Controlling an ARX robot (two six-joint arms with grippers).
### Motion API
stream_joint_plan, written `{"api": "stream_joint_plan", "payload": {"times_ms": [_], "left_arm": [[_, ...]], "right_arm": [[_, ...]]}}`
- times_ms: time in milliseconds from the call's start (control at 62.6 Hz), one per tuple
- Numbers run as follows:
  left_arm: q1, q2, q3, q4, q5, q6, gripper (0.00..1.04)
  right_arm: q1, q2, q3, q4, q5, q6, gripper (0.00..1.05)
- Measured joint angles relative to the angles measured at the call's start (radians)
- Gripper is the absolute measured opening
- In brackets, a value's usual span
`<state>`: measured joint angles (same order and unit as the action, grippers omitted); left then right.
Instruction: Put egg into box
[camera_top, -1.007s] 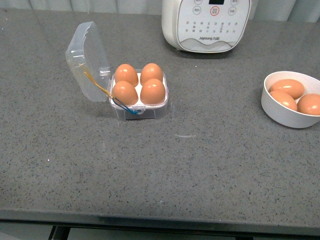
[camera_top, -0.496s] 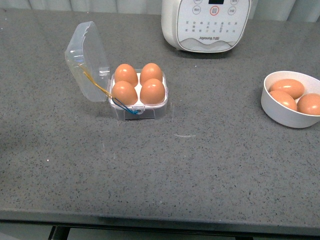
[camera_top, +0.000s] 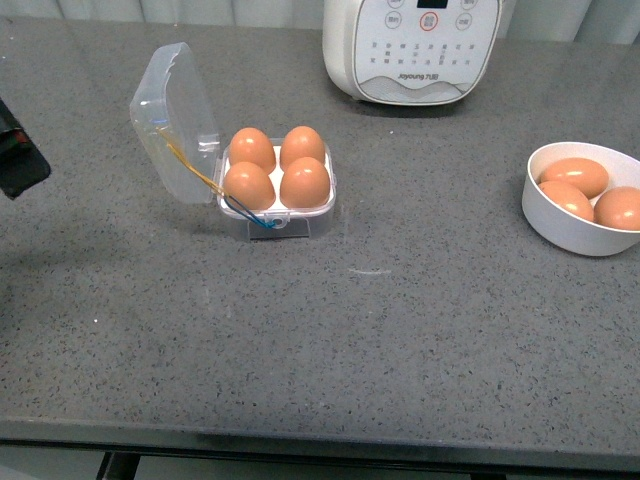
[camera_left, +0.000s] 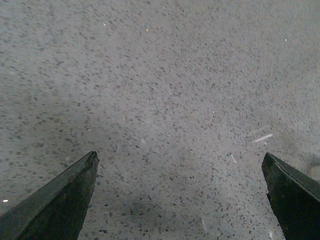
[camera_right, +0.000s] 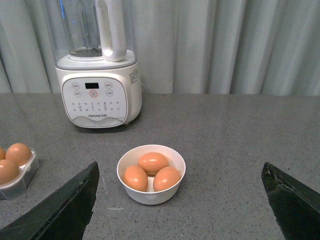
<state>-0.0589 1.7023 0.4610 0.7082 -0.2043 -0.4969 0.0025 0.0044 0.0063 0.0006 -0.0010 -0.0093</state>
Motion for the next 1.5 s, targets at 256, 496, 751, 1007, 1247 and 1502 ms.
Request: {"api": "stream_joint_plan", "payload": {"times_ms": [256, 496, 751, 1007, 1247, 1502], "left_arm": [[-0.083, 0.059, 0.053, 0.006, 0.023, 0.006, 0.98], [-0.089, 0.138, 0.126, -0.024, 0.043, 0.006, 0.98], [-0.089, 0.144, 0.205, -0.051, 0.054, 0.031, 0.98], [-0.245, -0.027, 0.182, -0.112, 0.064, 0.101, 0.98], [-0.413, -0.01, 0.179, -0.158, 0.053, 0.155, 0.98], [-0.324, -0.082, 0.164, -0.151, 0.041, 0.145, 0.98]], "right_arm": [[0.0, 0.0, 0.0, 0.0, 0.0, 0.0, 0.95], [0.0, 0.0, 0.0, 0.0, 0.0, 0.0, 0.95], [0.0, 0.0, 0.0, 0.0, 0.0, 0.0, 0.95], [0.0, 0.0, 0.0, 0.0, 0.0, 0.0, 0.95], [0.0, 0.0, 0.0, 0.0, 0.0, 0.0, 0.95], [0.0, 0.0, 0.0, 0.0, 0.0, 0.0, 0.95]]}}
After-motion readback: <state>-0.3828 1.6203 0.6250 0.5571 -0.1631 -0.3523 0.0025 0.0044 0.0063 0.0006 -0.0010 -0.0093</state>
